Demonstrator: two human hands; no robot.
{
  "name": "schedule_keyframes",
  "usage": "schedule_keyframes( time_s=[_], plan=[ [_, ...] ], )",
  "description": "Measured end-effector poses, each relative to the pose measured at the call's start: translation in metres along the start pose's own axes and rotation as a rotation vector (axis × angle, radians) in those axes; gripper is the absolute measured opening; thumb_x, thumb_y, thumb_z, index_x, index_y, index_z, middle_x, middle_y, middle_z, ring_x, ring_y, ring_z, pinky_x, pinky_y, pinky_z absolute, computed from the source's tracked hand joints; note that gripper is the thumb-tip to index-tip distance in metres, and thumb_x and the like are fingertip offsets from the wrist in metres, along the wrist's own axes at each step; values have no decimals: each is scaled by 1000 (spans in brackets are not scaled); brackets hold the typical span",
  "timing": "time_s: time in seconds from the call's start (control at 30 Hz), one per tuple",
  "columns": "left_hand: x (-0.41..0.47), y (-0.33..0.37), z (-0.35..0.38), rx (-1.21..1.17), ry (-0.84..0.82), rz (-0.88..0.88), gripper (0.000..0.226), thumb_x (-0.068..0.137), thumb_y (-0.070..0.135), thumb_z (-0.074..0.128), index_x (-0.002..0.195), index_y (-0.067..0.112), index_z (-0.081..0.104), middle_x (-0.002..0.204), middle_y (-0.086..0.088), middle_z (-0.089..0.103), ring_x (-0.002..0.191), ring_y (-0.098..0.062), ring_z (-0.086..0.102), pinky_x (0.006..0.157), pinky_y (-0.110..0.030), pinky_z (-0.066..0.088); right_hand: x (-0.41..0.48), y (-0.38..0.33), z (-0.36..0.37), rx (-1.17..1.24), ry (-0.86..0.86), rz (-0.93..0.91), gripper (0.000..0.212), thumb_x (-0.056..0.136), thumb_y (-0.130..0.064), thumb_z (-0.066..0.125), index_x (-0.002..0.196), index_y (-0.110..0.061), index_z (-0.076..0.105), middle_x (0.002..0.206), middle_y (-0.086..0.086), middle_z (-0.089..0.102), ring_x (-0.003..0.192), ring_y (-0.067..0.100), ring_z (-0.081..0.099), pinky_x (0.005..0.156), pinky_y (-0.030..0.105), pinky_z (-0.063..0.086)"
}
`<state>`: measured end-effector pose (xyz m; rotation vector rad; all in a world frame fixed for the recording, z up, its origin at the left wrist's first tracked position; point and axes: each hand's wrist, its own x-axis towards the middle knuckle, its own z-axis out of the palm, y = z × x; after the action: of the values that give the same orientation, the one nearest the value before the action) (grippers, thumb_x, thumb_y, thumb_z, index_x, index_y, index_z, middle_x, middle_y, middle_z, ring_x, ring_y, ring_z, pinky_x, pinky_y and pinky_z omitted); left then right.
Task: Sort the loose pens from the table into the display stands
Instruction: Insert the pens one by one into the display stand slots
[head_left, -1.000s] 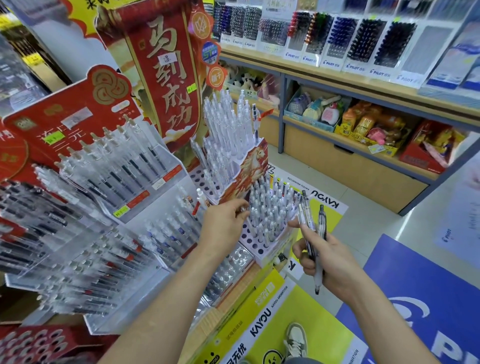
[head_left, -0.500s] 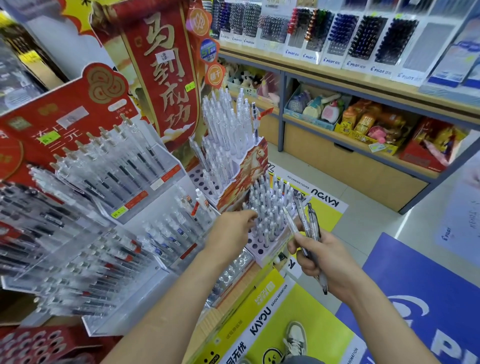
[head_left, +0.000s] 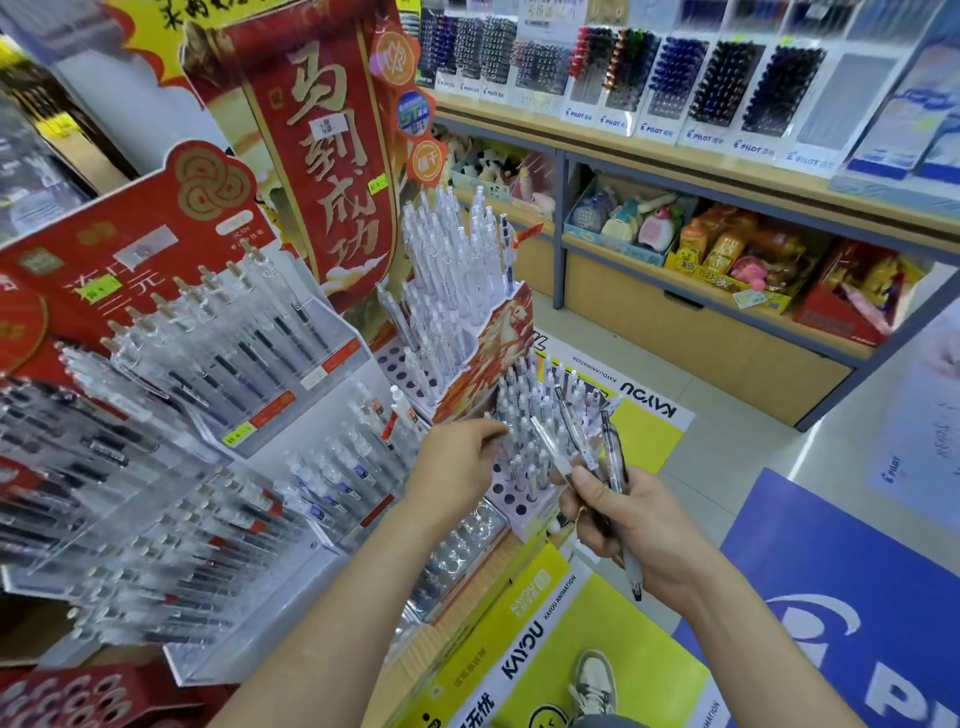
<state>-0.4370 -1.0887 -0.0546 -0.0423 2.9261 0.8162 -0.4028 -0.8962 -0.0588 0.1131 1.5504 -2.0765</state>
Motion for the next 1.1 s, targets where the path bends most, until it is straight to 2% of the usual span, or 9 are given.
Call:
schedule_keyframes(
  time_s=[0.1, 0.17, 0.23, 0.33, 0.47, 0.67, 0.87, 0.97, 1.1],
  plan=[
    [-13, 15, -19, -446, 143, -105, 22, 97, 16, 55, 113, 17, 69, 93, 7, 72, 77, -13, 67, 73, -32, 58, -2, -3, 3, -12, -34, 2, 43, 85, -30, 57, 104, 9, 60, 68, 9, 60, 42, 15, 38, 40, 20, 27],
    [-24, 32, -31, -857, 40, -186, 22, 96, 19, 56, 115, 11, 67, 94, -1, 72, 73, -14, 68, 69, -30, 59, -3, -4, 6, -19, -53, 7, 40, 87, -30, 56, 102, 7, 61, 67, 9, 60, 41, 15, 38, 39, 20, 27],
    [-31, 40, -36, -993, -89, -207, 25, 92, 22, 61, 116, 13, 65, 100, -8, 72, 74, -15, 68, 72, -33, 58, -3, -5, 10, -18, -74, 12, 40, 88, -31, 56, 101, 6, 59, 66, 9, 60, 41, 14, 39, 38, 19, 27],
    [-39, 45, -40, -1011, -124, -198, 24, 87, 15, 69, 111, 14, 67, 96, -13, 73, 73, -24, 67, 75, -37, 57, -5, -7, 17, 0, -107, 34, 35, 89, -32, 55, 100, 1, 59, 63, 8, 58, 40, 13, 39, 38, 19, 26],
    [-44, 41, -46, -992, 7, -213, 21, 81, 9, 74, 101, 10, 71, 72, -8, 66, 60, -13, 62, 64, -24, 56, -8, -10, 26, 3, -153, 97, 35, 86, -36, 57, 95, -3, 65, 59, 8, 54, 42, 13, 41, 36, 18, 25],
    [-51, 29, -63, -944, 190, -190, 16, 74, 17, 80, 85, 8, 73, 70, -12, 70, 54, -14, 59, 56, -24, 52, -15, -12, 38, 9, -210, 95, 32, 86, -31, 59, 99, -3, 67, 63, 7, 51, 45, 12, 38, 37, 18, 21],
    [-66, 20, -77, -923, 29, -104, 23, 85, 19, 71, 107, 23, 70, 91, -1, 67, 74, -7, 66, 61, -17, 48, -23, -13, 50, -13, -299, 54, 19, 89, -32, 65, 92, -14, 70, 62, 6, 44, 40, 9, 29, 38, 18, 18],
    [-73, 19, -87, -870, -30, -18, 13, 82, 14, 73, 96, 15, 73, 81, -1, 71, 73, -10, 66, 64, -15, 48, -28, -13, 62, -65, -353, 38, 18, 88, -33, 66, 89, -16, 70, 62, 5, 44, 41, 9, 31, 39, 18, 19],
    [-83, 12, -102, -889, 126, -68, 13, 73, 17, 80, 79, 8, 74, 70, -7, 71, 63, -11, 64, 64, -22, 53, -34, -14, 81, -159, -351, 5, 18, 89, -32, 62, 75, -27, 71, 63, 5, 46, 44, 11, 31, 43, 21, 18]
  ],
)
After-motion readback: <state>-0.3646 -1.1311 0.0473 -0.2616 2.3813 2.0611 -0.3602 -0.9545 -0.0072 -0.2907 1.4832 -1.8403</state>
